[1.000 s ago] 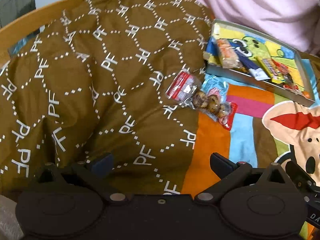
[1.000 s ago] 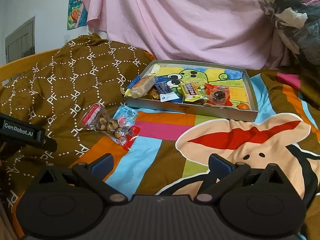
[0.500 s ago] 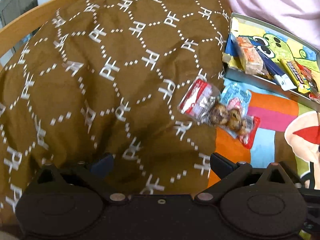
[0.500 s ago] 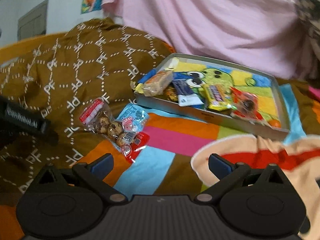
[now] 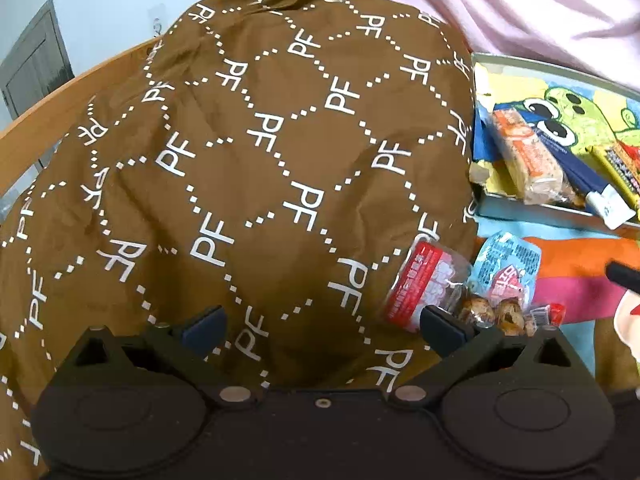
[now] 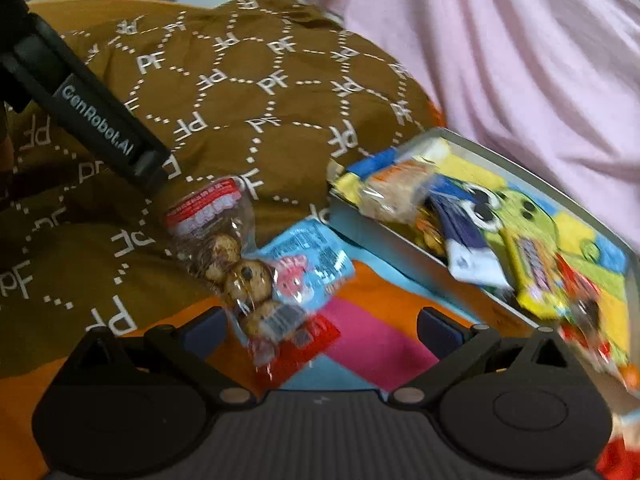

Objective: Organize snacks
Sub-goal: 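Lower the right tool onto the quail egg packet while the left approaches the blue sausage packet, then grasp the quail egg packet with the right gripper while the left grasps the blue sausage packet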

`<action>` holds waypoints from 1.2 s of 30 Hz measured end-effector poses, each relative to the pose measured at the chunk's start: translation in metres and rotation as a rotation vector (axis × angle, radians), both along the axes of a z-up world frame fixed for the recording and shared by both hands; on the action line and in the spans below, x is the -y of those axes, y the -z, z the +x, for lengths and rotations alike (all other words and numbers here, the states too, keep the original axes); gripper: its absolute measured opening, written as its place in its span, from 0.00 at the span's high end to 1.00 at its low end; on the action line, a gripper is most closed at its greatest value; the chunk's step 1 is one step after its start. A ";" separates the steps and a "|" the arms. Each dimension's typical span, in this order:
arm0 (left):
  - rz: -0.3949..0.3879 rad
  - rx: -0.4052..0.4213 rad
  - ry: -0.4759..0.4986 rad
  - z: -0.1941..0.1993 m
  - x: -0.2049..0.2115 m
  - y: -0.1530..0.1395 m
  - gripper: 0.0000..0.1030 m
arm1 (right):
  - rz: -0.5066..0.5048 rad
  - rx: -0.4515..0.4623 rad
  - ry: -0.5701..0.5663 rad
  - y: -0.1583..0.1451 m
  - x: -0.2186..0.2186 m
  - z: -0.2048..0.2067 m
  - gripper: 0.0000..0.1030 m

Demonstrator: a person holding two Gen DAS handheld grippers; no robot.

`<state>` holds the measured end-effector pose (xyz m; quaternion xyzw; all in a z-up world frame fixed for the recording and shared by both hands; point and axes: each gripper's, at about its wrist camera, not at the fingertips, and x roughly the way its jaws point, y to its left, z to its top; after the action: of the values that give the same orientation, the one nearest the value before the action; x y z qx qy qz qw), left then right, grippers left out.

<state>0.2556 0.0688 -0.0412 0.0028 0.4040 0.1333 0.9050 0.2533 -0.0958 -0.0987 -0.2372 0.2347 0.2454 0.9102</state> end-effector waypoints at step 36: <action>-0.150 0.035 0.151 0.003 0.015 0.010 0.01 | 0.088 -0.363 0.161 0.002 0.069 -0.016 0.53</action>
<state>0.2585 0.0538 -0.0514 -0.0369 0.3954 0.0344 0.9171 0.2376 -0.1645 -0.1005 -0.1297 0.4024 0.2206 0.8790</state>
